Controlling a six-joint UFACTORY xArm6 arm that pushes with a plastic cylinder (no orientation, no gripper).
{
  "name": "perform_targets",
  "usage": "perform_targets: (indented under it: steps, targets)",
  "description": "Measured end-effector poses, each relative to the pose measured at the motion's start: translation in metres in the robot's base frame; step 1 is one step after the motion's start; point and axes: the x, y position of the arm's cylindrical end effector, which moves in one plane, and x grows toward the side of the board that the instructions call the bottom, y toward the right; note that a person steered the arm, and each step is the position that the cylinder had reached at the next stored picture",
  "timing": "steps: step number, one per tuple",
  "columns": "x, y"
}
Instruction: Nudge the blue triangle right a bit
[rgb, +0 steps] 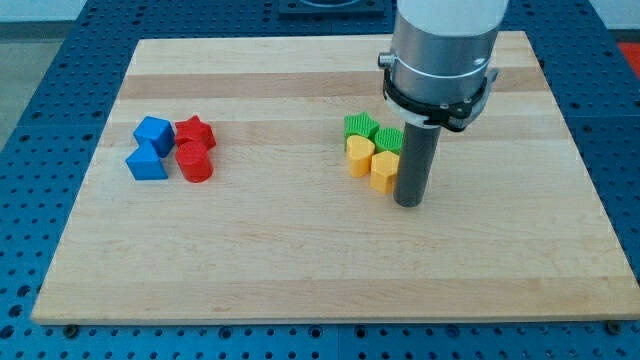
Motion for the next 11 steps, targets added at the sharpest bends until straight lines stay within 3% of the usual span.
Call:
perform_targets:
  steps: [4,6,9,11]
  targets:
    - [-0.006,-0.017]
    - [0.043,-0.044]
    - [0.042,-0.229]
    - [0.000,-0.322]
